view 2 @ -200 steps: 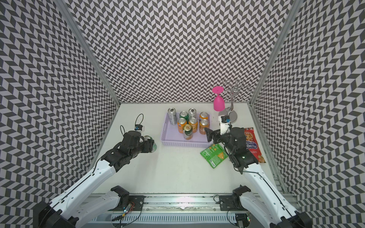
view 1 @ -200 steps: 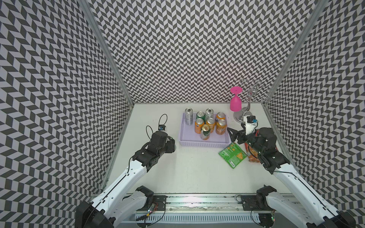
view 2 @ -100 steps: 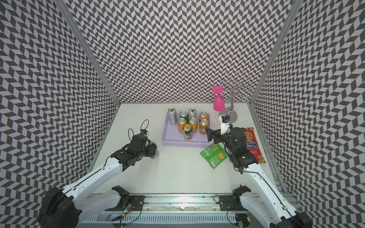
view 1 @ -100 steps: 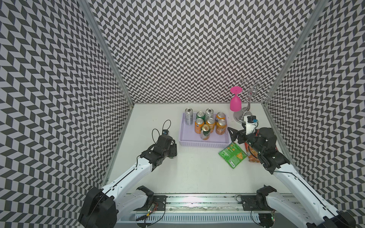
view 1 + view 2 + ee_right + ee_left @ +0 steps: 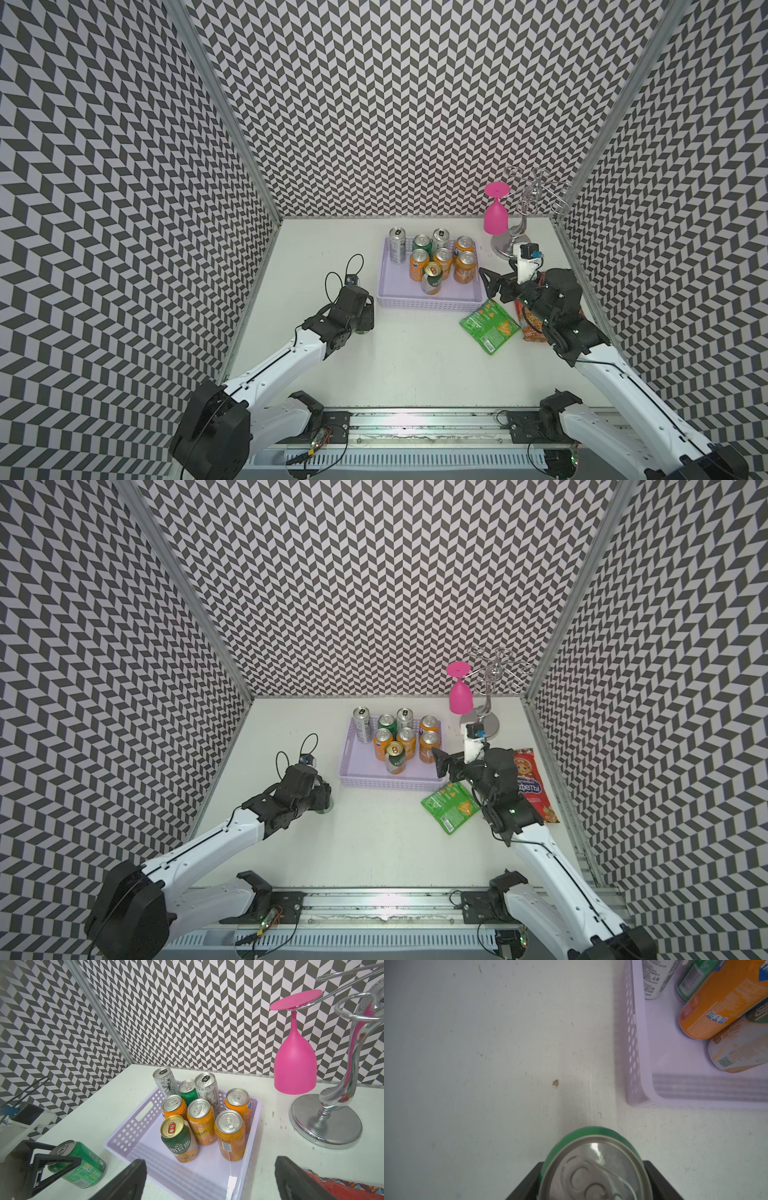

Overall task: Take out the drinks from the basket
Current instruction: Place the drink at the center of the board, then pick up the drink from the basket.

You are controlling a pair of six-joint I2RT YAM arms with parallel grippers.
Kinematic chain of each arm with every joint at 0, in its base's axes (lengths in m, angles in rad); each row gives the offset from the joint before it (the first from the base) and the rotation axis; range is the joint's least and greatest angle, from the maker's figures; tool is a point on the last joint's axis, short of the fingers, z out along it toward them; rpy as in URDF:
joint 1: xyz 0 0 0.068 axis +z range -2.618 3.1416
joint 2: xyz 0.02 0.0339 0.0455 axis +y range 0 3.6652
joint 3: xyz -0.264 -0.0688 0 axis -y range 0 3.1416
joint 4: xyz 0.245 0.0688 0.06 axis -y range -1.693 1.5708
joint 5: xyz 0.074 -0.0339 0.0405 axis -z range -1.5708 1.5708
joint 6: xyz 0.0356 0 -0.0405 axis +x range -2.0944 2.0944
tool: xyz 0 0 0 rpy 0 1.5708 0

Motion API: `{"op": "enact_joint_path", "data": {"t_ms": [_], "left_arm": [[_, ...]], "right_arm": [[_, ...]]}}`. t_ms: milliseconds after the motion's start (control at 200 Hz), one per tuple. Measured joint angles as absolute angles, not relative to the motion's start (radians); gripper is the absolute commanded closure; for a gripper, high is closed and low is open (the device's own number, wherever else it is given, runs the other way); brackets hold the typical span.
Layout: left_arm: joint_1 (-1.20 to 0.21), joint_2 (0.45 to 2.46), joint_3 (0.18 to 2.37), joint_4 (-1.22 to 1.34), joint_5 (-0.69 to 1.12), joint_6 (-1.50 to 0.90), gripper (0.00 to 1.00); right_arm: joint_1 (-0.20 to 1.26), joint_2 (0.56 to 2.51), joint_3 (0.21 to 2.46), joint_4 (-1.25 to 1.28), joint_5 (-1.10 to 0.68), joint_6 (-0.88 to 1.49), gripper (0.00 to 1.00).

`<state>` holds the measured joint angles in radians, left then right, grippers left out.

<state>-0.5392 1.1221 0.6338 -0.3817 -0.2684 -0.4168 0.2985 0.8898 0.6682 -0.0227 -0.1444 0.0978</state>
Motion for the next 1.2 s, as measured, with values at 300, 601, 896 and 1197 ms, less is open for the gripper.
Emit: {"op": "enact_joint_path", "data": {"t_ms": [300,601,896,1197], "left_arm": [[-0.544,1.096,0.643,-0.355,-0.260,-0.408,0.11],[-0.543,1.115,0.817,-0.368,-0.245,-0.351,0.01],[-0.543,1.370,1.110,-0.355,-0.239,-0.269,0.01],[-0.518,1.664,1.388,-0.346,-0.192,-0.198,0.01]], "right_arm": [[0.299,0.890,0.668,-0.023,-0.144,0.098,0.00],[0.299,0.890,0.668,-0.023,-0.145,0.098,0.00],[0.299,0.890,0.668,-0.026,-0.145,0.097,0.00],[0.299,0.889,0.668,-0.035,-0.145,0.096,0.00]]}}
